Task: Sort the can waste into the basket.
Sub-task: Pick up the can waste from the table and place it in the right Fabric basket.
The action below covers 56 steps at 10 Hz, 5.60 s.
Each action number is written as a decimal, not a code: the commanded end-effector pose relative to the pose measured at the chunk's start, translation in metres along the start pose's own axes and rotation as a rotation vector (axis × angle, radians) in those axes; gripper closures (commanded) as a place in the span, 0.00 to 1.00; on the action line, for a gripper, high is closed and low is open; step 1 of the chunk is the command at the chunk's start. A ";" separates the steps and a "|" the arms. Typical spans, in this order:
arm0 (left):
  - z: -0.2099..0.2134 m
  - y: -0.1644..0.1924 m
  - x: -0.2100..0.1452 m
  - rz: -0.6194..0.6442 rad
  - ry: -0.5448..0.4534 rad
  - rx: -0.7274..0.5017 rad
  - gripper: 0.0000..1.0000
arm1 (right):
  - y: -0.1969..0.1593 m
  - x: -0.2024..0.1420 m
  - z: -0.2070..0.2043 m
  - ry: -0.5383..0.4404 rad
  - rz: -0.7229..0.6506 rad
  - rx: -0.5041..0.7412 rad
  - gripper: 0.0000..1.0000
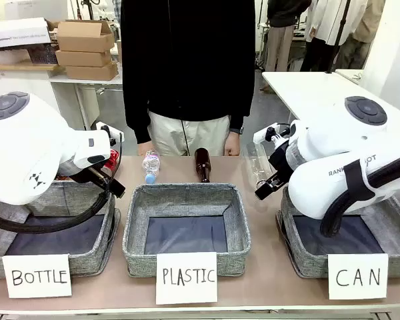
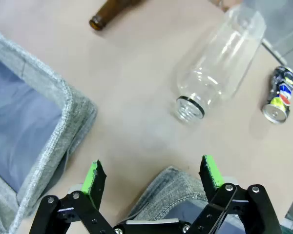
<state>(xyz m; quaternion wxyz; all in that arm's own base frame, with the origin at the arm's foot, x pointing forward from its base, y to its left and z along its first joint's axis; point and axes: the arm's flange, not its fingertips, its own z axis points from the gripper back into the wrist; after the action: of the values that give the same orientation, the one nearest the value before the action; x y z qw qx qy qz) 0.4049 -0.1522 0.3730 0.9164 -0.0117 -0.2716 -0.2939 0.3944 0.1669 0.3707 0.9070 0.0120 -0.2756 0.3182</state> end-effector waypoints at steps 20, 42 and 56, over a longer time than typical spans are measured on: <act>0.194 -0.090 0.012 0.007 0.029 0.019 0.00 | 0.011 -0.012 0.212 0.050 -0.245 -0.075 0.00; 0.281 0.097 -0.067 0.822 -0.320 -1.040 0.00 | -0.137 -0.119 0.215 -0.361 -0.862 1.245 0.00; 0.129 0.199 0.045 0.696 0.130 -0.075 0.00 | -0.137 -0.119 0.215 -0.361 -0.862 1.245 0.00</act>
<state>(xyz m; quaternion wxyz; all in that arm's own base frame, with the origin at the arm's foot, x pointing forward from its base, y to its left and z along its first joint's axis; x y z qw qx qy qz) 0.4169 0.0134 0.5462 0.9684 -0.1815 -0.1707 0.0075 0.2884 -0.0534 0.5107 0.7253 0.6720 -0.1487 0.0160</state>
